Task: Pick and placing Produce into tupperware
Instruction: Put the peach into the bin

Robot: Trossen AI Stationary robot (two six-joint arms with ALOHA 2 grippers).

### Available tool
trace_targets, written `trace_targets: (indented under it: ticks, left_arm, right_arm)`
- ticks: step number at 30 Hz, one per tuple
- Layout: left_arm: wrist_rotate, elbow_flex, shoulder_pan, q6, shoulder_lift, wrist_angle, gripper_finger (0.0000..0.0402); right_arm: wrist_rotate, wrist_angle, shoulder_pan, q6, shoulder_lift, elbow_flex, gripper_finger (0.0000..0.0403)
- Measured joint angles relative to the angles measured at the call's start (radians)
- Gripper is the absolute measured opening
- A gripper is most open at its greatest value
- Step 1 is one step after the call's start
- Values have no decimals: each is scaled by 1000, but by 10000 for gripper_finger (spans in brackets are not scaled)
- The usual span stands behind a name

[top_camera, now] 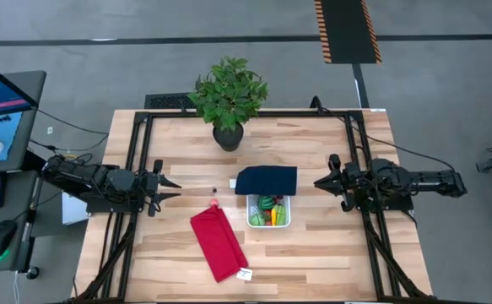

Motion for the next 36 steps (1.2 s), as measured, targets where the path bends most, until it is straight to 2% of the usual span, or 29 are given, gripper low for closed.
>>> trace_targets:
  ticks: [25, 30, 36]
  left_arm:
    - [-8, 0, 0, 0, 0, 0, 100]
    - [-156, 0, 0, 18, 0, 6, 100]
    - [-283, -9, 0, -166, 0, 56, 100]
  right_arm:
    - [-1, 0, 0, 1, 0, 0, 59]
    - [-1, 0, 0, 1, 0, 0, 59]
    - [-1, 0, 0, 1, 0, 0, 59]
